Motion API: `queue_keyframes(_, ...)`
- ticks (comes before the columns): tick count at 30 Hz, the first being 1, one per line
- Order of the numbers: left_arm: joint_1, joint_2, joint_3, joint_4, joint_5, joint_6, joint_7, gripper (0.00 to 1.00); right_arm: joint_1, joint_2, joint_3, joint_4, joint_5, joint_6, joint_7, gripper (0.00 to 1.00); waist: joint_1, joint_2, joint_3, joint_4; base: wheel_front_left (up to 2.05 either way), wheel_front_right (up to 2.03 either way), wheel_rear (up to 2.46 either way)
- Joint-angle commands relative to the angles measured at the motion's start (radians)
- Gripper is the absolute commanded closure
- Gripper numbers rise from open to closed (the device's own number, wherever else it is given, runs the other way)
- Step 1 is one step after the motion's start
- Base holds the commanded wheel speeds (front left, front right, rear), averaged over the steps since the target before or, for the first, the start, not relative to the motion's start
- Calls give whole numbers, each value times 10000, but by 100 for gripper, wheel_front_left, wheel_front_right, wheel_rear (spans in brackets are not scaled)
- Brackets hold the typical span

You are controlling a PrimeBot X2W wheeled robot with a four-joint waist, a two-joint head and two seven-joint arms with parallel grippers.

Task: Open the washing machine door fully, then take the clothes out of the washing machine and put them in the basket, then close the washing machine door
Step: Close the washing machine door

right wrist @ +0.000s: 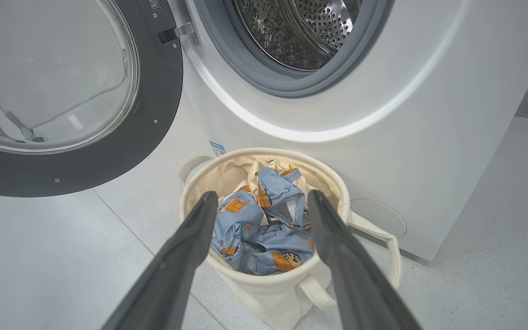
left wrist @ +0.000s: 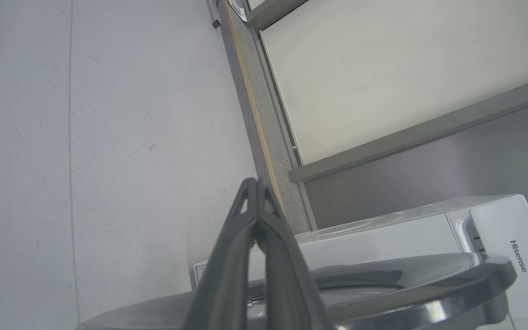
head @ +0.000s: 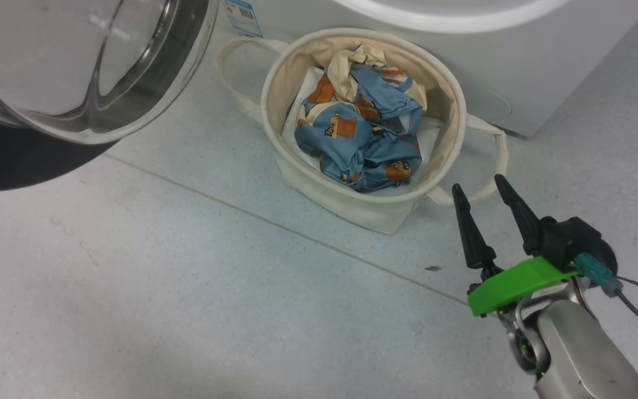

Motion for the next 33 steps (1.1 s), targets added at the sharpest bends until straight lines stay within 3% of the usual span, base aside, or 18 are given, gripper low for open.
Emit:
queue_keyframes(1,-233,673,98,-255,124,-126,-110,100,-72,-29,133,-383,-90,8,-7,0,-2,0,68,-9,0,0,0)
queue_keyframes(7,-363,452,-227,-399,203,-138,-245,100,-6,-25,42,-642,-225,8,105,0,-2,0,242,-8,0,0,0)
queue_keyframes(19,121,105,-890,-1267,-173,-141,625,100,89,-121,-28,-932,-347,8,359,0,-2,0,333,90,0,0,0)
queue_keyframes(33,2657,-48,-1664,-4110,-515,-141,1586,100,177,400,411,-80,140,8,-9,0,-2,0,-1034,-43,0,0,0)
